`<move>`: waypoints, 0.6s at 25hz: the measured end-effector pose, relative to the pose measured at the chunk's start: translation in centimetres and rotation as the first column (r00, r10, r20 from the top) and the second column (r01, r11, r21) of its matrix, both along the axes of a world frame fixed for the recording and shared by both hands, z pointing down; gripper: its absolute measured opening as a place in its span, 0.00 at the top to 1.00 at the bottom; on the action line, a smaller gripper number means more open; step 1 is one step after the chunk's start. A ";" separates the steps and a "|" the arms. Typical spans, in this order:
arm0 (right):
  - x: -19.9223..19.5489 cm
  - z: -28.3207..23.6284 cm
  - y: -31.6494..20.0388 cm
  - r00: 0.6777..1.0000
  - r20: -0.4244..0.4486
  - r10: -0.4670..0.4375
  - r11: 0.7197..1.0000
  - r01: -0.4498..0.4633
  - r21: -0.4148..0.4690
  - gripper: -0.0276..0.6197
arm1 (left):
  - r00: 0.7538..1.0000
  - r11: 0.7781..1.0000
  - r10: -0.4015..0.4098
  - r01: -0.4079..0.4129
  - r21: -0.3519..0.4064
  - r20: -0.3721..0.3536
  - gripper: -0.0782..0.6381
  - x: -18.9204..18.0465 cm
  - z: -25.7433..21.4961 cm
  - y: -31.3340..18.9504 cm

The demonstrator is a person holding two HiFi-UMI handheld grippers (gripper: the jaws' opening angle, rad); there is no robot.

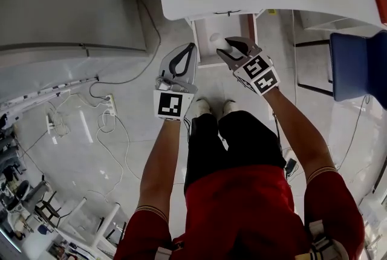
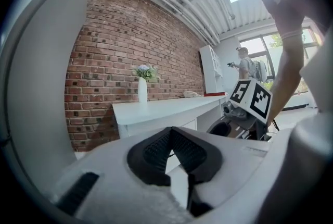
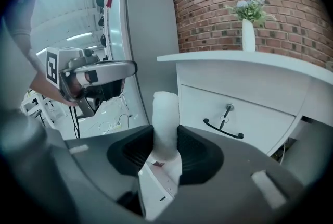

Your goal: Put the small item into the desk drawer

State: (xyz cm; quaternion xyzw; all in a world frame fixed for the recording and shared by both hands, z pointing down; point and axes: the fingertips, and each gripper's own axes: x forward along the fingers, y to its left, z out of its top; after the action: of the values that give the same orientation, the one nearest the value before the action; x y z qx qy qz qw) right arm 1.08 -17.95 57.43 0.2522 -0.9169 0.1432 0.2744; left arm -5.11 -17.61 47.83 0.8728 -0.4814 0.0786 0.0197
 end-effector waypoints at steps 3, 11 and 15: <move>-0.4 2.5 -0.7 0.999 -0.027 -0.021 1.000 0.021 -0.010 0.73 | 1.000 1.000 -0.018 0.018 -0.016 -0.002 0.88 -0.7 2.6 -0.4; -1.9 10.0 -2.0 0.992 -0.101 -0.080 0.995 0.073 -0.072 0.73 | 1.000 0.999 -0.019 0.019 -0.031 0.007 0.88 -2.4 8.1 -1.6; -2.5 13.2 -3.0 0.986 -0.130 -0.100 0.993 0.090 -0.082 0.73 | 1.000 0.999 -0.014 0.014 -0.040 -0.002 0.88 -3.1 10.4 -2.3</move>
State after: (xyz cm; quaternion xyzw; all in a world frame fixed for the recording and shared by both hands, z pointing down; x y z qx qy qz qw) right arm -1.38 -20.91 70.59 0.2067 -0.9013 0.1474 0.3512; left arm -8.18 -19.88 58.26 0.8690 -0.4856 0.0872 0.0380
